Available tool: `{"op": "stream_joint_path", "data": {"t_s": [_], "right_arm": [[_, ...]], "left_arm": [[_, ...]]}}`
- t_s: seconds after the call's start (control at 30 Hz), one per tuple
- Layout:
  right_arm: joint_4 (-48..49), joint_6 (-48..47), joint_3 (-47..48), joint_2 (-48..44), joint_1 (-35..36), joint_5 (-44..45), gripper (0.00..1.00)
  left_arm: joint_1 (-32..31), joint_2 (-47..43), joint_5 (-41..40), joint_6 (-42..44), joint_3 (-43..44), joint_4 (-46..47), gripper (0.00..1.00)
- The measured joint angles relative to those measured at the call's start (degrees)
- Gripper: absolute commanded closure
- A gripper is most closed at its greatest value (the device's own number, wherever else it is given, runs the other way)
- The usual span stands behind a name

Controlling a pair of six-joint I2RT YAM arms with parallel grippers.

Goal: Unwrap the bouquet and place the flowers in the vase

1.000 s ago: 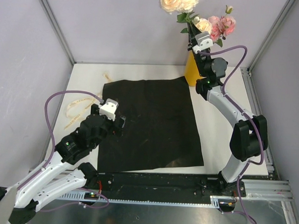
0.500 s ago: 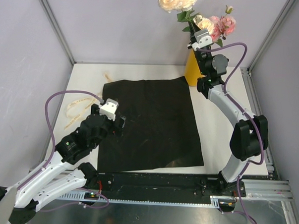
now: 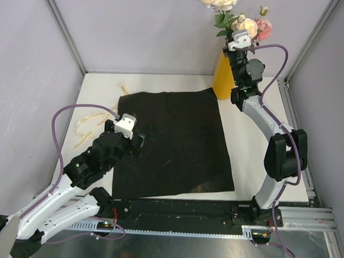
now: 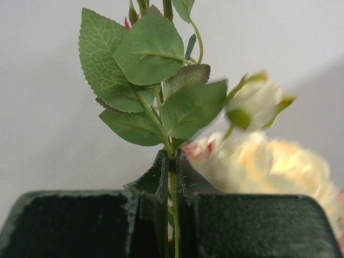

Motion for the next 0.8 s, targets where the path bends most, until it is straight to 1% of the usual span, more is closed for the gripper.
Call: {"op": "stream_joint_path", "data": {"t_s": [0.23, 0.3, 0.37, 0.47, 0.57, 0.7, 0.8], "right_arm": [[-4.92, 5.20, -0.74, 2.78, -1.01, 4.66, 1.00], [-5.97, 6.05, -1.81, 3.23, -1.27, 5.60, 0.99], [-6.43, 6.86, -2.91, 3.41, -1.31, 6.75, 0.94], [-6.80, 8.11, -3.91, 3.41, -1.31, 8.35, 0.78], [-7.63, 10.08, -4.83, 3.34, -1.18, 9.79, 0.65], [-13.86, 13.62, -6.32, 2.34, -0.63, 10.95, 0.55], [-20.00, 16.76, -6.60, 1.01, 0.02, 11.98, 0.50]], "left_arm": [[0.00, -0.02, 0.00, 0.00, 0.00, 0.00, 0.00], [0.00, -0.04, 0.00, 0.00, 0.00, 0.00, 0.00], [0.00, -0.07, -0.02, 0.00, 0.00, 0.00, 0.00], [0.00, -0.13, 0.00, 0.00, 0.00, 0.00, 0.00], [0.00, -0.13, 0.00, 0.00, 0.00, 0.00, 0.00], [0.00, -0.15, 0.00, 0.00, 0.00, 0.00, 0.00], [0.00, -0.17, 0.00, 0.00, 0.00, 0.00, 0.00]]}}
